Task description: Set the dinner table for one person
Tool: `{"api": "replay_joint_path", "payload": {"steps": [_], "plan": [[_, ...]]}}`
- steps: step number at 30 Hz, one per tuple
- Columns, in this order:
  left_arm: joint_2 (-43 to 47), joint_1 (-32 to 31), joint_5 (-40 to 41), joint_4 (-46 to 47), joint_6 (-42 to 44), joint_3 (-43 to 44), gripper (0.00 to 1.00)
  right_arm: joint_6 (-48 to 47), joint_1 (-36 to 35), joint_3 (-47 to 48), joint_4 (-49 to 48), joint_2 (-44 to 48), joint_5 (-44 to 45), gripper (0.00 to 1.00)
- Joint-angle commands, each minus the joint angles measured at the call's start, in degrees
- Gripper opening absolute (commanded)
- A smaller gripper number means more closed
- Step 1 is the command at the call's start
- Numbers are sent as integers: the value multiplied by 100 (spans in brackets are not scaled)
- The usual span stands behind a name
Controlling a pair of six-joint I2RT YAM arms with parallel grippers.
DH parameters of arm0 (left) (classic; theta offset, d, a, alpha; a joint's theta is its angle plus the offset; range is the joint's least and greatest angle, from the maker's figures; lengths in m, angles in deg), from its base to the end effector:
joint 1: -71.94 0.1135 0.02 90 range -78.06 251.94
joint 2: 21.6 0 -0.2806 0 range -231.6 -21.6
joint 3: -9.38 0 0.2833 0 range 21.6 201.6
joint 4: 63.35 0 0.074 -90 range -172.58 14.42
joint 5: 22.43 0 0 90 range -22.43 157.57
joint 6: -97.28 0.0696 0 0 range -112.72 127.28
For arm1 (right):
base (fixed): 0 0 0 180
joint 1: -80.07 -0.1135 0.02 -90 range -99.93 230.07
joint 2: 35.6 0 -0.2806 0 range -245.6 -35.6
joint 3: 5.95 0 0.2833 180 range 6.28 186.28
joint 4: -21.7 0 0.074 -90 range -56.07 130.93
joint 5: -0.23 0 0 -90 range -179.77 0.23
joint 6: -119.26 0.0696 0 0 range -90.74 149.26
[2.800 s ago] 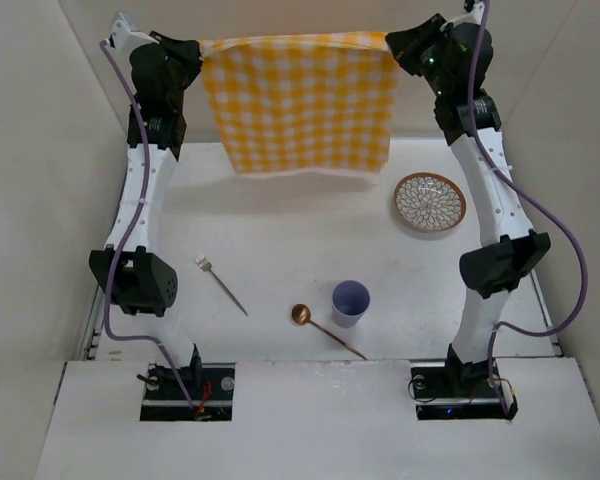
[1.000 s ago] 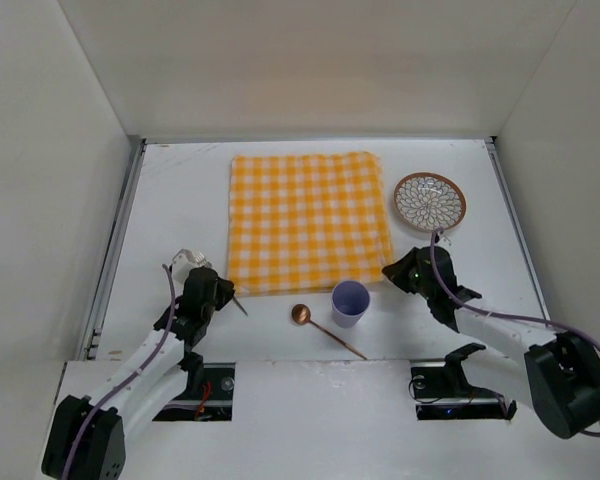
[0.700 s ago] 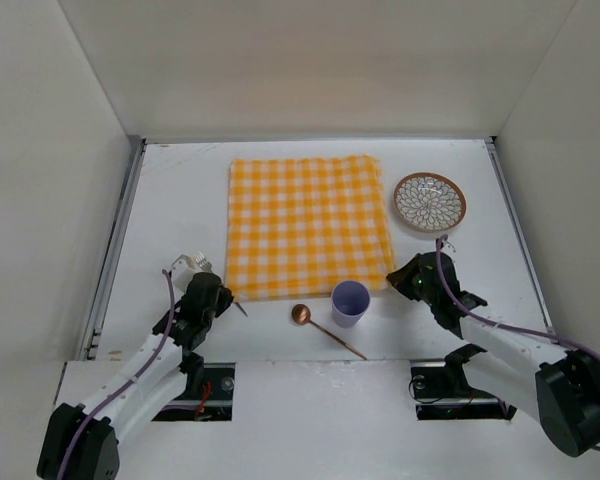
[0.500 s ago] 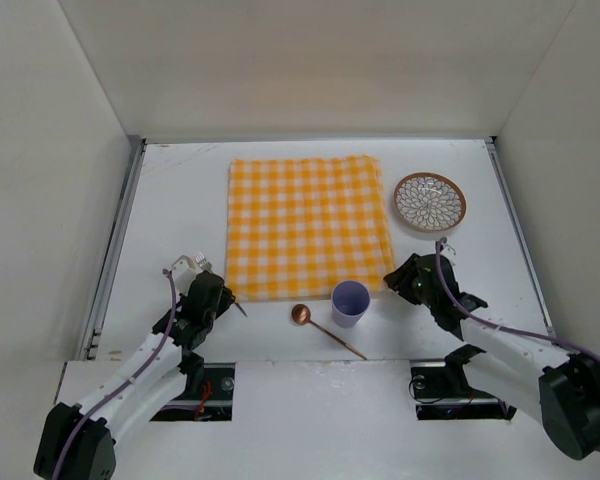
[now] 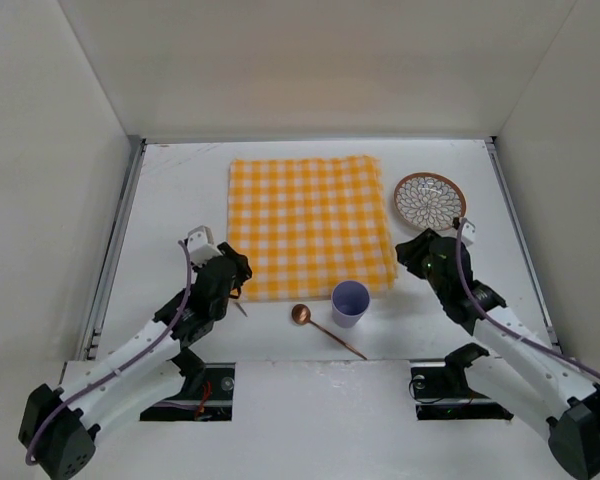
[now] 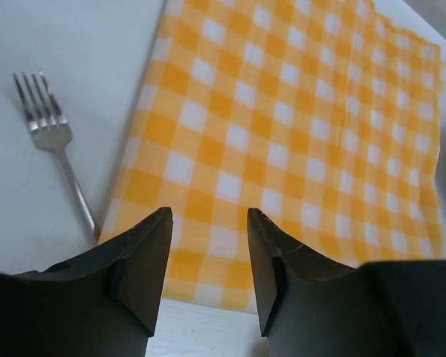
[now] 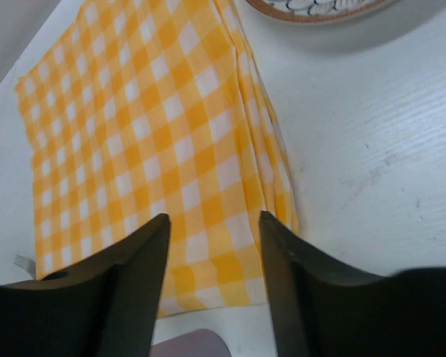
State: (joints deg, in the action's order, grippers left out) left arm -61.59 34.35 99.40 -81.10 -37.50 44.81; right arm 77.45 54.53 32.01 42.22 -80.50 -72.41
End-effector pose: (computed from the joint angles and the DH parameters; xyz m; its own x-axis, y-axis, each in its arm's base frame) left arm 0.1893 -0.0994 0.2208 -0.3062 -0.5195 -0.7977 -0.1184 0.8523 -0.5095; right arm 0.2138 0.0792 0.2126 -0.4060 0.5944 -0.6941 0.1950 0.7984 0.5697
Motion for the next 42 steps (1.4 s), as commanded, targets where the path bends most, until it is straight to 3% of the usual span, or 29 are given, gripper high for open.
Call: {"api": "replay_joint_path", "payload": {"steps": [1,5,7,9,14,18,29,42], "plan": [[-254,-253,508,665,373,141,40,-344,36,440,-398,-342,136,44],[-763,-280,307,1254,408,140,19,-406,115,704,-705,-922,205,11],[-1028,-245,140,1587,495,237,12,-380,325,748,-916,-1203,241,10],[-1352,-219,-1,2140,697,334,10,-284,658,801,-1232,-1546,171,13],[-2109,-96,-151,3170,1155,527,11,156,1458,1100,-1831,-2486,188,48],[-2268,88,-178,3723,1155,230,14,367,2249,1162,-2068,-3005,163,59],[-2259,423,-397,4560,1208,-395,29,499,3156,1609,-2077,-4183,-110,59],[-2303,572,-512,4568,1102,-466,32,718,3314,2076,-2306,-5203,-989,41]]}}
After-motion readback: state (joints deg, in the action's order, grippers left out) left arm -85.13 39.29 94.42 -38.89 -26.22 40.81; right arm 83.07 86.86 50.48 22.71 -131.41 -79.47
